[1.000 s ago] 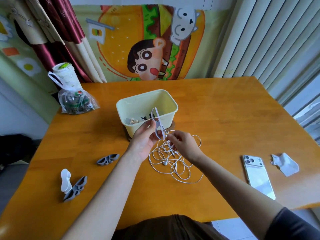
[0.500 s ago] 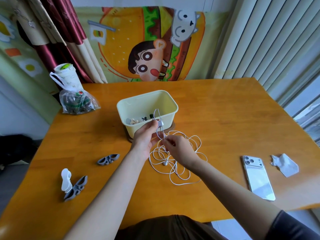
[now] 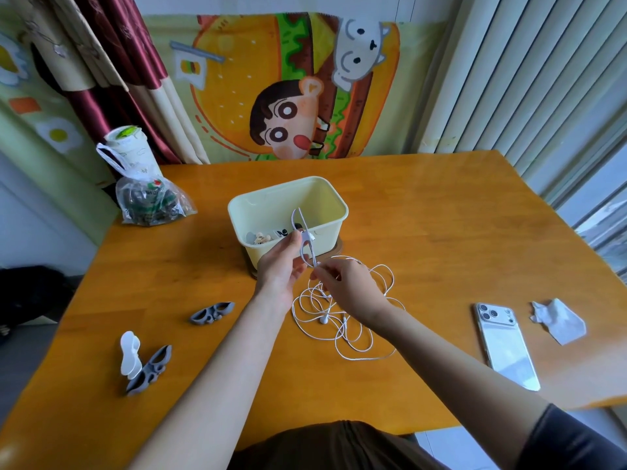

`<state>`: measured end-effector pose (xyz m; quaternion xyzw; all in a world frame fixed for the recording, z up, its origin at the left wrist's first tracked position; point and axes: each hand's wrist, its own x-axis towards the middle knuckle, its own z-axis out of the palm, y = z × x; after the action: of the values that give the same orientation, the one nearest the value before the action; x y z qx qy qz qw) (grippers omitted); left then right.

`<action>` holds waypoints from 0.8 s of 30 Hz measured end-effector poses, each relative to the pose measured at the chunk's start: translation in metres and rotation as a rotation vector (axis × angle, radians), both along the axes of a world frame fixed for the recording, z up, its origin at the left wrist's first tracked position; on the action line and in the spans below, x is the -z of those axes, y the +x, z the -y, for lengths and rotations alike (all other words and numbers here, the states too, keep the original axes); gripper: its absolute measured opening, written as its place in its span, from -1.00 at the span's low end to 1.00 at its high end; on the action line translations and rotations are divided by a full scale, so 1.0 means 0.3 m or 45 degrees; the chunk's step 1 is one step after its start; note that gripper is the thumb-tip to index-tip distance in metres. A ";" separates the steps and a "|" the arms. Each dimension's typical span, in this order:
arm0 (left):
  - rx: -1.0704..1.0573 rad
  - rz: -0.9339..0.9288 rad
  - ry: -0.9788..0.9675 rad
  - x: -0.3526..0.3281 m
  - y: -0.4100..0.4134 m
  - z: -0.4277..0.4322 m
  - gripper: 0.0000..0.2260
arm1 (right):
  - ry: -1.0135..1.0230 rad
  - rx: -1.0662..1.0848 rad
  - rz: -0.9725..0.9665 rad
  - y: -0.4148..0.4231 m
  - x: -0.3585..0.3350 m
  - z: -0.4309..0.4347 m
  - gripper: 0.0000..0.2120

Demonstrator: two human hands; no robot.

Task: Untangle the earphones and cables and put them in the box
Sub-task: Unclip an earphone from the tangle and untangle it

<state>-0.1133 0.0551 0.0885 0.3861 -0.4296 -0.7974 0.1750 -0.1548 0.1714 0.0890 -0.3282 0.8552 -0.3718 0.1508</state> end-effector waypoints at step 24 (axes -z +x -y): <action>0.519 0.033 -1.141 0.063 0.016 0.022 -0.82 | -0.029 -0.119 -0.499 -0.155 -0.126 -0.064 -0.85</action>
<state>-0.1085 0.0485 0.0696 0.1908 -0.7994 -0.5471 0.1590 -0.2015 0.1906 0.1268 -0.4354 0.8477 -0.3030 -0.0050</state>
